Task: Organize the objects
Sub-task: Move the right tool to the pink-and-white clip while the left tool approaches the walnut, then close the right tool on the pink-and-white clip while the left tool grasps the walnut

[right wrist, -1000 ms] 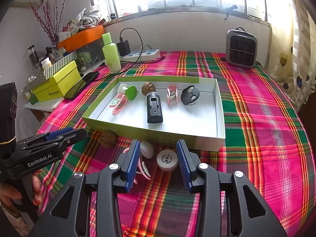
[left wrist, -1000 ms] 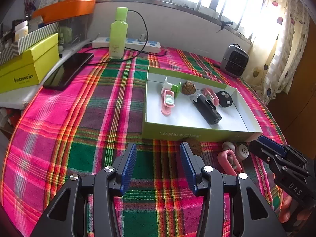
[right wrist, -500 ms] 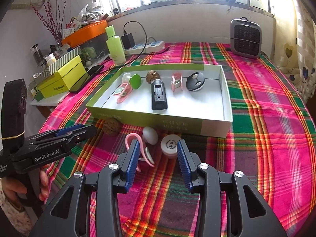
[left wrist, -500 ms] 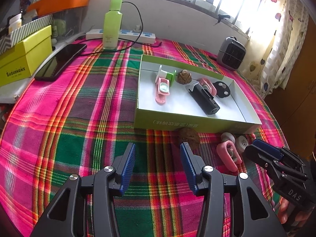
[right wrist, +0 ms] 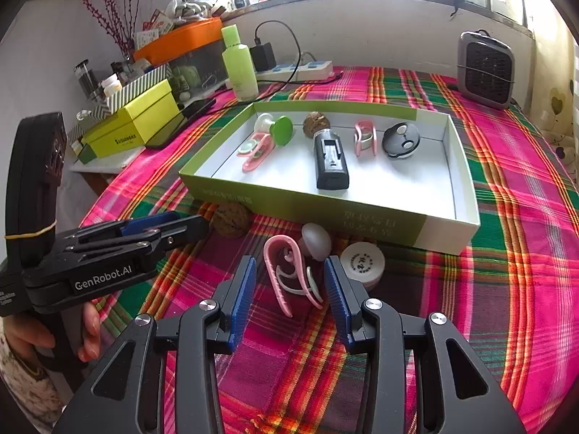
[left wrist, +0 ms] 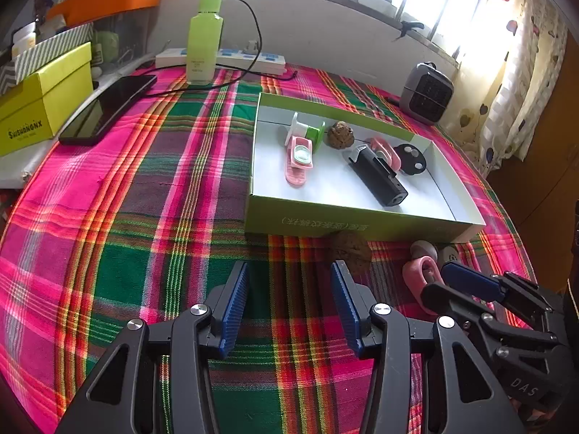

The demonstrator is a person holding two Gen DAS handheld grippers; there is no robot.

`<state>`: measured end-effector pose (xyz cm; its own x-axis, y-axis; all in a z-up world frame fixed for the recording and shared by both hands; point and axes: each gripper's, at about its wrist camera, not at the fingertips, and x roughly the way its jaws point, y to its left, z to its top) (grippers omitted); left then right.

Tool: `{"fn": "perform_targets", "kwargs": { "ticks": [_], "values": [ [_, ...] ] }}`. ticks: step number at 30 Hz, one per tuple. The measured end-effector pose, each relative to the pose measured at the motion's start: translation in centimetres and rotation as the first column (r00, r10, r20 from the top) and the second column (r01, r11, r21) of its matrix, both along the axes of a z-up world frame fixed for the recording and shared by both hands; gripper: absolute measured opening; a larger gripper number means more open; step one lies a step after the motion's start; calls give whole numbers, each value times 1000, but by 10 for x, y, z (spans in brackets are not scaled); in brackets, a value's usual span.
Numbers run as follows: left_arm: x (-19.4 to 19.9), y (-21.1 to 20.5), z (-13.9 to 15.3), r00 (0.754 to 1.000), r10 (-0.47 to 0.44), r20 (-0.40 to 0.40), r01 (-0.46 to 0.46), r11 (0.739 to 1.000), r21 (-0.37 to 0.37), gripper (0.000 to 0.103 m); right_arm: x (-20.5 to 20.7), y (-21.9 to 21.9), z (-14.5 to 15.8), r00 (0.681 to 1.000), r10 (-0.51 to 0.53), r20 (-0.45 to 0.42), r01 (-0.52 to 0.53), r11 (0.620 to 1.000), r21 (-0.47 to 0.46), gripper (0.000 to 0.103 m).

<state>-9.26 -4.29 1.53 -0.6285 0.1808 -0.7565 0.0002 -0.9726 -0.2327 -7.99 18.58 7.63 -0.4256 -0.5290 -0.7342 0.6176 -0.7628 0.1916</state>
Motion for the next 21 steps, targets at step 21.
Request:
{"fn": "perform_targets", "kwargs": {
  "ticks": [21],
  "values": [
    [-2,-1,0,1000,-3,1,3,1000,2,45,0,-11,-9,1000,24,-13,-23,997,71,32]
  ]
}}
